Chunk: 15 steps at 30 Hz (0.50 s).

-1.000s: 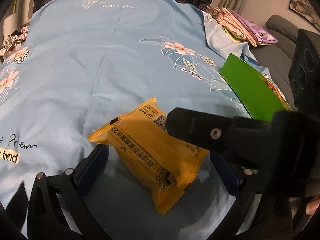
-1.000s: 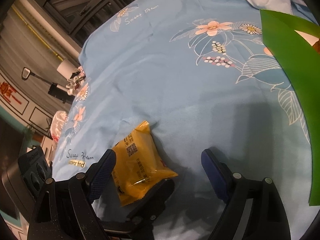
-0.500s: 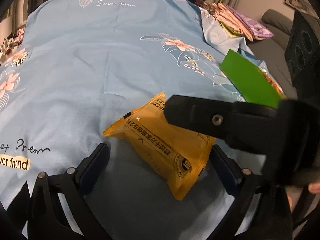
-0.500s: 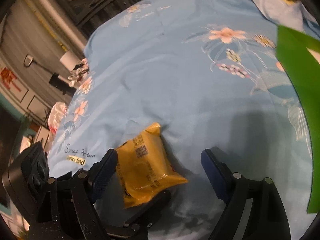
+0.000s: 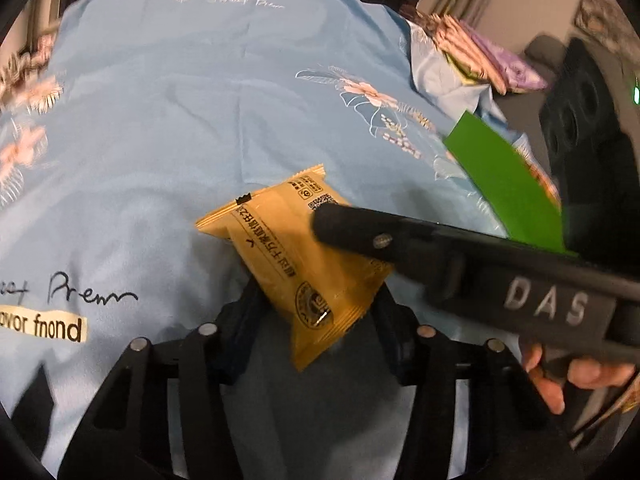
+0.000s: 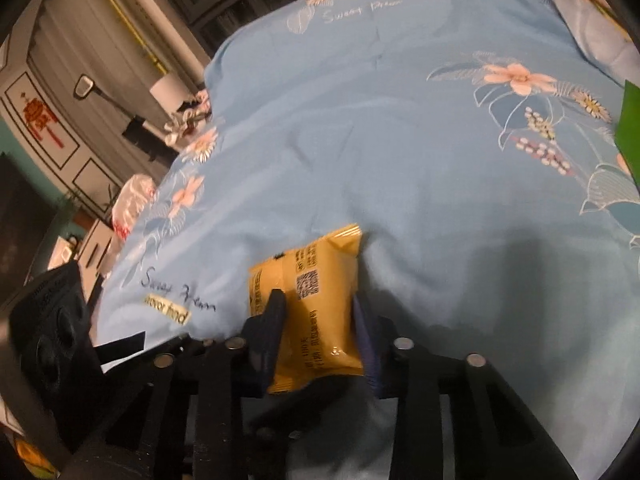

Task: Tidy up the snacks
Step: 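Hold the yellow pack with the right gripper while the left gripper grips its edge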

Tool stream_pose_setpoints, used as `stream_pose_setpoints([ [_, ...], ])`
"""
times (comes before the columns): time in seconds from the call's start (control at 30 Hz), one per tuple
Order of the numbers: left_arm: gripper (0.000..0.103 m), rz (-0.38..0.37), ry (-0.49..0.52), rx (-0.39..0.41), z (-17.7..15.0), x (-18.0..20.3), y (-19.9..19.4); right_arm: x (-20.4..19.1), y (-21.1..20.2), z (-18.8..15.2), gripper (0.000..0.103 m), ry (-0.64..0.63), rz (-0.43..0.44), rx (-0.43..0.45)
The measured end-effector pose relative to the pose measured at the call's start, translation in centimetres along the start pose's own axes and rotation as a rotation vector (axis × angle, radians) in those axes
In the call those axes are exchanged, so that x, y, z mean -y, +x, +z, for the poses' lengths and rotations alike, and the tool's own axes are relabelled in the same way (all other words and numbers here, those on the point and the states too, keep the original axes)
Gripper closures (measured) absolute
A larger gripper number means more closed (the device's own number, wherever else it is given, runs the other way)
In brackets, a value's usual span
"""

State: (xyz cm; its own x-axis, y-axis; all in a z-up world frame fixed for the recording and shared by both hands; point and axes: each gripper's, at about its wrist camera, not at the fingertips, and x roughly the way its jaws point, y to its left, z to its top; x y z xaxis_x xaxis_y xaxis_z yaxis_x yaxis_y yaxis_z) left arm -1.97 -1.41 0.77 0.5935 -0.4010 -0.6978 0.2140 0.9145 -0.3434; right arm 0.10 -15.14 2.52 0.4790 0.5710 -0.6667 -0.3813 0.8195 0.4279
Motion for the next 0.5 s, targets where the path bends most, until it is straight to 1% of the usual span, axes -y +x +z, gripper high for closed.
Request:
stream_pose_setpoints([
  [0.07, 0.059, 0.004, 0.008, -0.002, 0.0, 0.0, -0.2, 0.0, -0.4, 0.0, 0.077, 0.005, 0.018, 0.017],
  [0.1, 0.060, 0.012, 0.019, -0.001, -0.1, 0.2, -0.2, -0.1, -0.5, 0.0, 0.079, -0.003, 0.019, 0.024],
  [0.23, 0.060, 0.044, 0.057, 0.005, -0.3, 1.0, -0.1, -0.5, -0.2, -0.2, 0.079, -0.022, -0.017, 0.015],
  [0.3, 0.059, 0.053, 0.074, 0.007, -0.3, 1.1, -0.1, -0.1, -0.1, -0.2, 0.079, 0.002, -0.025, 0.012],
  [0.37, 0.058, 0.047, 0.061, 0.015, -0.3, 0.9, -0.1, 0.6, -0.1, 0.0, 0.079, 0.066, -0.013, 0.012],
  [0.4, 0.055, 0.038, 0.056, 0.014, -0.3, 0.8, -0.1, 0.9, 0.0, 0.1, 0.076, 0.089, -0.009, 0.005],
  [0.47, 0.047, 0.000, 0.052, 0.013, -0.2, 0.6, -0.2, 1.3, 0.4, 0.5, 0.056, 0.134, -0.032, -0.016],
  [0.5, 0.044, -0.010, 0.046, 0.013, -0.1, 0.6, -0.1, 1.3, 0.5, 0.5, 0.049, 0.141, -0.041, -0.016],
])
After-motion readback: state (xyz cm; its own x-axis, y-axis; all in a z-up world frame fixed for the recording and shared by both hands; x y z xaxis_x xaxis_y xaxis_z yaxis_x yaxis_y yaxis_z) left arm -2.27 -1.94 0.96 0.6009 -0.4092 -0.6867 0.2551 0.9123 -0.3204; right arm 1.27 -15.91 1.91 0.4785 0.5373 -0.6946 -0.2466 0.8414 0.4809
